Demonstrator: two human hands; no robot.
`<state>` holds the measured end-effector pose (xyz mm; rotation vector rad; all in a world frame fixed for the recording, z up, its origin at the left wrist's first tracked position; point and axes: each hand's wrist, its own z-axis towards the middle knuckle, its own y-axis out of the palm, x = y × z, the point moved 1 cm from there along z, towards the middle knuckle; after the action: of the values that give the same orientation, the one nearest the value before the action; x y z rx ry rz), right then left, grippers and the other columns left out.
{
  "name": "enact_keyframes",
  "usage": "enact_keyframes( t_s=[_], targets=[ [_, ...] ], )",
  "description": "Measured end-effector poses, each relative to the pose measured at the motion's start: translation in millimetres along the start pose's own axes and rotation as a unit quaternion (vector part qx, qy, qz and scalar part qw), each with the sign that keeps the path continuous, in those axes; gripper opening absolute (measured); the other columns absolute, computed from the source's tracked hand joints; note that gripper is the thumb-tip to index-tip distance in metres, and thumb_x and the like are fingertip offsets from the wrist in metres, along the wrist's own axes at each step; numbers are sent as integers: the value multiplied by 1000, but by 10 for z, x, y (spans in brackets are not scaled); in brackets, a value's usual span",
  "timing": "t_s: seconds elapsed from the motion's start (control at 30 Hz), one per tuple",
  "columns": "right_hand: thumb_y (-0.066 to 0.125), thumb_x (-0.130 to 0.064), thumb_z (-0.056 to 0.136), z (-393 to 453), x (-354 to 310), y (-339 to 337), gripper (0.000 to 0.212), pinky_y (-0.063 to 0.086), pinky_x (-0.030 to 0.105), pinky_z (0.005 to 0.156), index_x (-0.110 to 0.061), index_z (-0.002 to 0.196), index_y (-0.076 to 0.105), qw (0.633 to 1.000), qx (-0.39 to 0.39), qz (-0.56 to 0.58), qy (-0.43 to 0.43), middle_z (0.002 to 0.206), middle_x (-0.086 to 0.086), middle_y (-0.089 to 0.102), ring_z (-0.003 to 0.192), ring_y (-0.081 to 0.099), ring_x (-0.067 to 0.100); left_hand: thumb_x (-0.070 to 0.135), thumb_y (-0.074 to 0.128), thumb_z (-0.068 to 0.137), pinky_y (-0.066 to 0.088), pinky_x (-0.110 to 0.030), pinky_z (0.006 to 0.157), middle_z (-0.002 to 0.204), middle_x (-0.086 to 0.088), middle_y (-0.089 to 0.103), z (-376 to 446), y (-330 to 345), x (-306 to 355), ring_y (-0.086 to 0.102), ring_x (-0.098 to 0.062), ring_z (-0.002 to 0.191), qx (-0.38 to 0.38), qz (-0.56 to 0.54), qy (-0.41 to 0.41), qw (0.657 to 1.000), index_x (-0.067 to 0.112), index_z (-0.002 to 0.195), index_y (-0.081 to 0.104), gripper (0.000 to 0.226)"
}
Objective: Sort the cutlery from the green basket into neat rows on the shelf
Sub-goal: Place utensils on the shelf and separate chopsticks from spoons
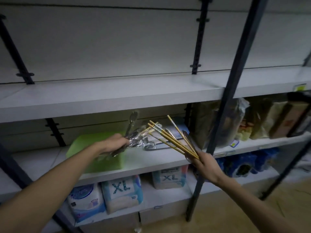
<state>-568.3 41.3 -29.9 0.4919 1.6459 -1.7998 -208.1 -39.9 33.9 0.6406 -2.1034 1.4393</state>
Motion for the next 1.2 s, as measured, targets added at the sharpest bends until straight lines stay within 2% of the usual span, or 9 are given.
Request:
enact_keyframes(
  t_s=[0.13, 0.3, 0.4, 0.47, 0.57, 0.67, 0.87, 1.0, 1.2],
  targets=[
    [55, -18, 101, -513, 523, -695, 17, 48, 24, 60, -29, 93, 65, 995, 98, -13, 8, 73, -9, 65, 70, 62, 6, 21, 58, 76, 34, -26, 52, 56, -2, 53, 7, 479, 925, 46, -16, 52, 5, -7, 69, 998, 17, 63, 55, 14],
    [55, -7, 99, -969, 1068, -1598, 23, 43, 29, 50, -21, 82, 63, 970, 234, 19, 59, 57, 1, 59, 49, 55, 13, 3, 53, 84, 38, -24, 48, 55, -4, 54, 120, 1071, 2035, 48, -18, 50, -6, -98, 123, 988, 11, 65, 56, 21],
    [53, -27, 100, -1097, 1301, -2088, 32, 43, 42, 51, -12, 72, 57, 947, 305, 59, 84, 55, 3, 56, 49, 51, 20, -2, 48, 83, 40, -22, 42, 53, -6, 55, 173, 1384, 2623, 50, -17, 48, -52, -133, 140, 980, 7, 62, 56, 24],
    [47, -47, 99, -1102, 1389, -2441, 52, 41, 38, 51, -4, 71, 54, 936, 334, 75, 85, 56, 5, 54, 50, 49, 18, 0, 49, 82, 40, -22, 42, 55, -10, 57, 222, 1580, 3025, 51, -19, 47, -76, -155, 140, 975, 6, 62, 58, 23],
    [47, -36, 106, -926, 1453, -2893, 42, 42, 26, 50, -6, 77, 57, 931, 332, 126, 84, 61, 2, 54, 52, 49, 12, 3, 52, 81, 46, -25, 53, 64, -12, 60, 377, 1764, 3642, 55, -21, 54, -83, -219, 152, 960, 8, 64, 62, 20],
    [47, -32, 106, -576, 1548, -3366, 36, 42, 31, 52, -10, 80, 58, 917, 349, 169, 98, 62, 1, 53, 55, 49, 17, 8, 53, 84, 45, -30, 69, 66, -2, 66, 624, 1831, 4341, 56, -18, 69, -89, -224, 196, 950, 14, 63, 62, 24],
    [46, -29, 107, 180, 1771, -4166, 36, 36, 17, 44, -16, 75, 57, 905, 376, 159, 117, 55, -7, 47, 47, 44, 7, 4, 51, 91, 54, -28, 48, 80, -16, 66, 1243, 1852, 5436, 63, -23, 58, -148, -212, 206, 944, 2, 92, 59, 8],
    [49, -26, 106, 759, 2095, -4689, 33, 32, 20, 40, -15, 76, 59, 906, 325, 202, 182, 58, 1, 45, 43, 40, 11, 2, 51, 91, 50, -27, 46, 73, -19, 64, 1793, 1929, 5942, 61, -20, 48, -150, -205, 196, 947, 1, 90, 59, 8],
    [56, -24, 101, 1465, 2549, -5158, 25, 30, 19, 38, -11, 82, 64, 908, 274, 192, 252, 63, 3, 49, 47, 40, 14, -1, 50, 97, 46, -22, 38, 76, -17, 61, 2500, 1983, 6482, 60, -20, 51, -114, -176, 194, 958, 1, 96, 56, 7]
  ],
)
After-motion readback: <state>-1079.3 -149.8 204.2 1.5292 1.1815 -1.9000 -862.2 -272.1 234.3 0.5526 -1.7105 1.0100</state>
